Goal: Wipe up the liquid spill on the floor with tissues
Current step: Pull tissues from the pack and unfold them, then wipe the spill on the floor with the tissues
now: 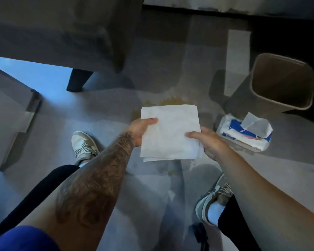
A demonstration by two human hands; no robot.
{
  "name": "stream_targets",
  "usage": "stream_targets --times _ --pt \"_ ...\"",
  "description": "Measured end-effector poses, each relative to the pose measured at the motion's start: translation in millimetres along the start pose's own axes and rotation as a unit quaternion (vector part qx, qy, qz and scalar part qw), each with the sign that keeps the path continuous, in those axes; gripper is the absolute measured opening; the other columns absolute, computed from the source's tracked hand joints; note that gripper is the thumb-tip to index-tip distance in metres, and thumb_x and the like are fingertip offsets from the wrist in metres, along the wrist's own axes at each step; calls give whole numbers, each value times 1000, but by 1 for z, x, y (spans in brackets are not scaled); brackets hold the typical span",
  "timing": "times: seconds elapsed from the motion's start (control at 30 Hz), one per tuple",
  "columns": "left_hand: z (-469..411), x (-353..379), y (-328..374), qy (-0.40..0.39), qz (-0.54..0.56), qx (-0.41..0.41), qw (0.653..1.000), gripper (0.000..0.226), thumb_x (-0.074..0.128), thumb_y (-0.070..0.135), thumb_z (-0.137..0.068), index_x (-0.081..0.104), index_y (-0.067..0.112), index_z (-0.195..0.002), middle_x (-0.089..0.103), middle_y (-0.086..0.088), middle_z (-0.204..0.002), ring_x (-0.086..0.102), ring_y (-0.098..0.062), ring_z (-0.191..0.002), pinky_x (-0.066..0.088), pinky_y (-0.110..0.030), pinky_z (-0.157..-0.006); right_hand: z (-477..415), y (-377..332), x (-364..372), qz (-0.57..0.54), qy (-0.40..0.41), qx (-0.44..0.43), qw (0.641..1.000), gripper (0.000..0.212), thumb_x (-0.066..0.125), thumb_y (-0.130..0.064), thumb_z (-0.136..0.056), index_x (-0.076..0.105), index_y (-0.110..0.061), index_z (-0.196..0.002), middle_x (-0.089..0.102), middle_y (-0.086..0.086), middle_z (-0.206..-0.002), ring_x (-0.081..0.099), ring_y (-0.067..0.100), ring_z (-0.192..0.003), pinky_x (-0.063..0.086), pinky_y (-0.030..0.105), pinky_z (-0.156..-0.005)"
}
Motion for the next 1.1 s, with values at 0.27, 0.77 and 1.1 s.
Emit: stream_targets --times 0.27,0.77,1.1 --pt "-72 -34 -86 103 -236 21 966 18 78 20 -83 70 12 -97 73 -4 -96 70 -29 -94 56 -44 -85 -53 96 0 211 106 40 971 20 67 -18 -89 72 -6 -105 72 9 -106 67 26 -93 53 35 -81" --pt "-45 -27 -176 190 -613 184 745 82 68 35 -87 23 21 -154 14 -6 -166 20 -30 -149 28 -49 -120 -39 181 16 267 221 -39 937 24 57 -19 -96 60 -21 -119 63 -3 -113 61 18 -100 53 34 -88" --pt "-47 -27 -221 -34 -799 124 587 70 49 34 -99 12 23 -157 -14 -7 -168 -10 -37 -154 18 -52 -123 -50 158 6 355 272 -173 877 26 65 -17 -89 61 -16 -114 62 1 -110 55 21 -102 46 32 -85"
Point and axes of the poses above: each hand's wrist, its own z-axis away from the middle knuckle, its own x-axis out of the palm, y = z × x, the point moved 2 cm from there along -z, towards the middle knuckle
